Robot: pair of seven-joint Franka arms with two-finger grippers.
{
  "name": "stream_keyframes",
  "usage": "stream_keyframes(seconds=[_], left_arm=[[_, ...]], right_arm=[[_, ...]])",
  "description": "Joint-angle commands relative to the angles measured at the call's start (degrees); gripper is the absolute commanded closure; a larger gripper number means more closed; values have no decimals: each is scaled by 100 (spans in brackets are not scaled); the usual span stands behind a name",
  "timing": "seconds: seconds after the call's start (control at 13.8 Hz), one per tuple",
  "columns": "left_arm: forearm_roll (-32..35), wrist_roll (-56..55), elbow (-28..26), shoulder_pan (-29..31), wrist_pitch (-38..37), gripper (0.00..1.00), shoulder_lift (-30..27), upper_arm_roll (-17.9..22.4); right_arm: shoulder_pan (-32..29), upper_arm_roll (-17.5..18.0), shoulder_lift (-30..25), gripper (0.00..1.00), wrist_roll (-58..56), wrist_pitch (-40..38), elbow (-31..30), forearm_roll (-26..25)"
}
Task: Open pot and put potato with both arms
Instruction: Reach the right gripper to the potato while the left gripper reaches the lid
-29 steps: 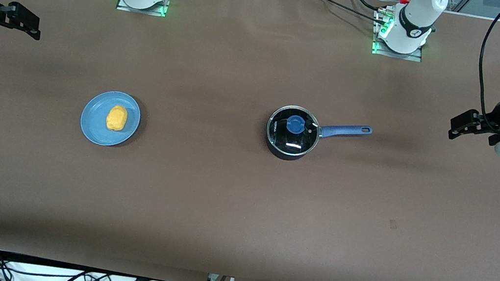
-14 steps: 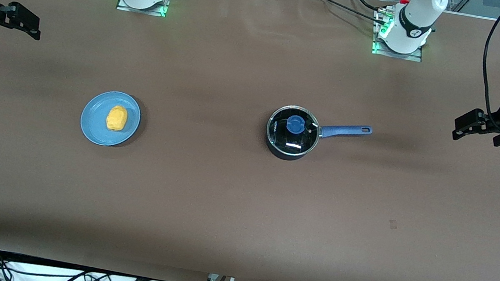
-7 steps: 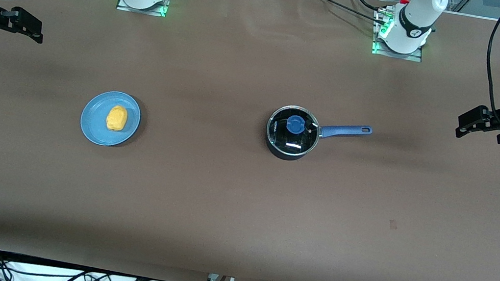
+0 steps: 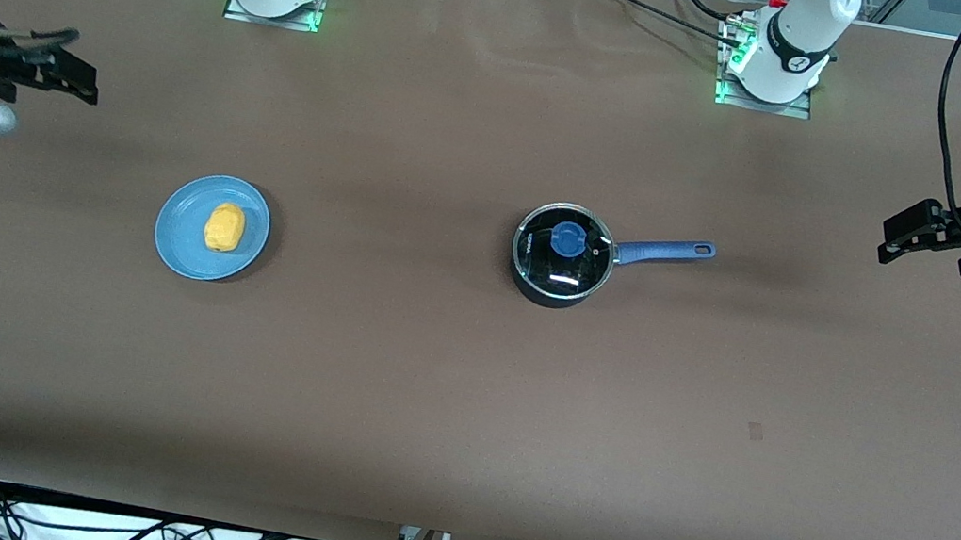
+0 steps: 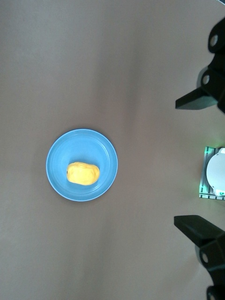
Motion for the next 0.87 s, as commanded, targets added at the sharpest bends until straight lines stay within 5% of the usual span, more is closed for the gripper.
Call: stream_keyframes(seconds=[0.0, 0.43, 0.8], left_arm=[[-139, 62, 157, -15, -139, 0, 55, 7], [-174, 62, 166, -15, -156, 0, 37, 16], [-183, -95, 315, -50, -280, 0, 64, -10]], right_arm=[[-5, 4, 211, 1, 0, 52, 79, 27], [30, 22, 1098, 1, 106, 773, -44, 123], [48, 22, 1161, 1, 501, 1642, -921, 141]])
